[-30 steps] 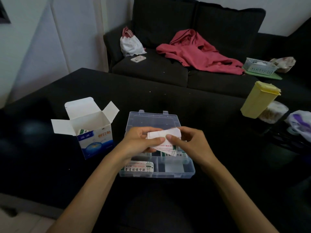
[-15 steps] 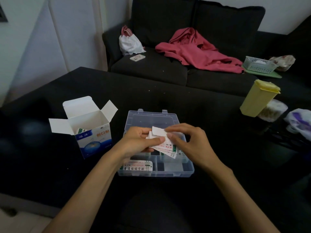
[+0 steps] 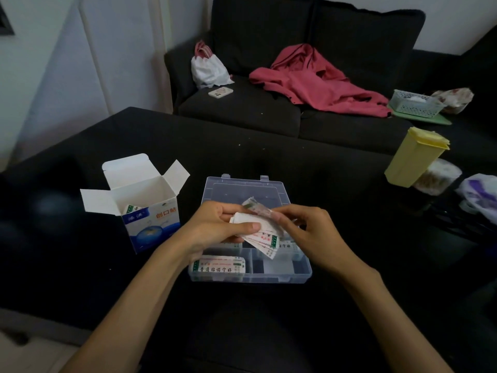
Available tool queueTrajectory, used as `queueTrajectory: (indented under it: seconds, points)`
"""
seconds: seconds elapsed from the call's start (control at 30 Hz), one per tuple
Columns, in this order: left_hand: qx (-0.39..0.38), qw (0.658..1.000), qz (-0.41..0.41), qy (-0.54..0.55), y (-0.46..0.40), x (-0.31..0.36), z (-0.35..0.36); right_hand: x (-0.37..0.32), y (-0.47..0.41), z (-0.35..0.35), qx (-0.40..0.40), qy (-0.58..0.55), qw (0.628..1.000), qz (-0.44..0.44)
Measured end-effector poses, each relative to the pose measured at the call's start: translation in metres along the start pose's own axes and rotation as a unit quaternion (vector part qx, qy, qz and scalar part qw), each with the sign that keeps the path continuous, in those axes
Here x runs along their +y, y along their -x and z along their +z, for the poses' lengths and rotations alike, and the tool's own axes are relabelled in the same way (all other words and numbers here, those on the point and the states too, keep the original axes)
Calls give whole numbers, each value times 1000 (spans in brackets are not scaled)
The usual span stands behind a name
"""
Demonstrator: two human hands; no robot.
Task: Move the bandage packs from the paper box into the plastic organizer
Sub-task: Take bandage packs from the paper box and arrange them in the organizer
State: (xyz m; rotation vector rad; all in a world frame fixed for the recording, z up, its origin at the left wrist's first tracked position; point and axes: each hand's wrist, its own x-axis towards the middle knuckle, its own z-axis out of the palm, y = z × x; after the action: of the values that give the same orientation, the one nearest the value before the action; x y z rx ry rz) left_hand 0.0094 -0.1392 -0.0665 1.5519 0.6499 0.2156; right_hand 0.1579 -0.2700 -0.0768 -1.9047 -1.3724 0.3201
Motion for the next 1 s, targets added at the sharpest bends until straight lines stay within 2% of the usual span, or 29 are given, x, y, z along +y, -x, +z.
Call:
queueTrajectory:
  seconds: [0.13, 0.43, 0.5, 0.57, 0.7, 0.87, 1.0]
  points:
    - [-7, 1000, -7, -9, 0, -2, -1, -1, -2, 3, 19, -16, 1000, 15]
    - [5, 999, -36, 0, 0, -2, -2, 3, -5, 2, -1, -7, 1000, 31]
    - [29, 999, -34, 17, 1, -2, -7, 10, -6, -12, -1, -28, 998, 63]
    - [68, 996, -33, 44, 2, -1, -13, 20, -5, -22, -42, -29, 994, 94]
    - [124, 989, -24, 75, 2, 1, -21, 30, -5, -11, -121, 45, 986, 104]
    - [137, 987, -29, 84, 3, 1, -25, 29, -8, -2, -148, 138, 974, 100]
    - [140, 986, -27, 84, 3, 2, -25, 32, -7, 2, -132, 179, 972, 74]
